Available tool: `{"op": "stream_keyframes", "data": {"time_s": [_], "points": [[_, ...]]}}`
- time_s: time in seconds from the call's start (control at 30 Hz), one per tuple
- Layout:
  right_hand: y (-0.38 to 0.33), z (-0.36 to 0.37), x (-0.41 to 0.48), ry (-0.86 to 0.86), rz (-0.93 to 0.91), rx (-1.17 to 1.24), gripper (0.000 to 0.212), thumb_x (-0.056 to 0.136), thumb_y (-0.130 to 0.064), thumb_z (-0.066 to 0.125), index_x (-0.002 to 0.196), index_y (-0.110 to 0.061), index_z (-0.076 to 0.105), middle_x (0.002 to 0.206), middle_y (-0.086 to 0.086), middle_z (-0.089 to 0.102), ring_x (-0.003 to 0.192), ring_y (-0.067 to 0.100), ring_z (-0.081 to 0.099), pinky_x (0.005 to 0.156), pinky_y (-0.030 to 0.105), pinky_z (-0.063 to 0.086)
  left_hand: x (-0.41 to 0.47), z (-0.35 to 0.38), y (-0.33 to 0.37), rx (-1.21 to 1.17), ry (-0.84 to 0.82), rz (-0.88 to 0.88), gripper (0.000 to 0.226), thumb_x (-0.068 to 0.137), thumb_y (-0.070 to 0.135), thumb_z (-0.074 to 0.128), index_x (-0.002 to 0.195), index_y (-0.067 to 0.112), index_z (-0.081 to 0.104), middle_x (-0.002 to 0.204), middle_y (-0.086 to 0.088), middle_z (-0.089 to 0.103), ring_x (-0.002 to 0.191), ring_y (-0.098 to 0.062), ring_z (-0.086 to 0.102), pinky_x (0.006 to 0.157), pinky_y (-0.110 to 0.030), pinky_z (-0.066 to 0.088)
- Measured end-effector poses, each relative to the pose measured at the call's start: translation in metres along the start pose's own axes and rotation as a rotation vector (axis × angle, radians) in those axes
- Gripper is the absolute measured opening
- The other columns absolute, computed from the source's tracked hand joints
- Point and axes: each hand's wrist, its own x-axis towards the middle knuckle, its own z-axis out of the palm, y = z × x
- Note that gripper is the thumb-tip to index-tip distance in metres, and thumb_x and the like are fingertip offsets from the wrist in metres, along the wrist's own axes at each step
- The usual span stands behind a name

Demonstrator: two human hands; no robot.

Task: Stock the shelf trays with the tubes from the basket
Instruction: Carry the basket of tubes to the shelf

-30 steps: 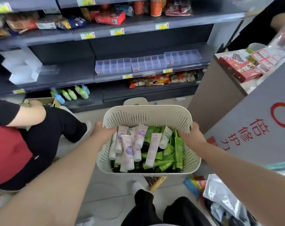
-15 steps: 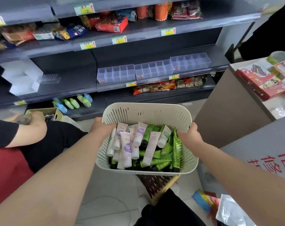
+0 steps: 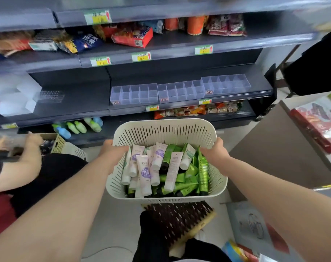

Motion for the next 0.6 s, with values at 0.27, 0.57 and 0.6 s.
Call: {"op": "stream_keyframes", "data": {"time_s": [0.27,0.57,0.6], "points": [[-0.076,0.056,0.034,0.032,0.032,0.009,0.063,0.093,-0.032,0.055,0.142,-0.018,0.018,0.123,0.014,0.052,0.099,0.03,0.056,0.074,0.039,0.046,0.104,-0.038,0.024,0.0,-0.032,-0.028,0.048,0.077,0.028,0.073,0.119,0.024,0.05,0.1,-0.005,0.065,0.079,-0.026,0.062,0.082,-0.046,0.054],[-0.152,0.113,0.053,0.027,0.031,0.01,0.067,0.094,-0.026,0.055,0.146,-0.019,0.012,0.124,0.014,0.054,0.084,0.022,0.056,0.059,0.029,0.043,0.2,-0.085,0.043,-0.017,-0.038,-0.032,0.052,0.07,0.026,0.074,0.115,0.024,0.049,0.099,-0.002,0.067,0.084,-0.025,0.066,0.081,-0.046,0.057],[-0.157,0.117,0.055,0.026,0.025,-0.001,0.067,0.094,-0.026,0.055,0.146,-0.019,0.013,0.124,0.014,0.054,0.082,0.021,0.055,0.055,0.028,0.041,0.207,-0.088,0.043,-0.018,-0.031,-0.035,0.051,0.07,0.026,0.074,0.113,0.023,0.048,0.099,-0.002,0.067,0.085,-0.026,0.066,0.082,-0.047,0.057]]}}
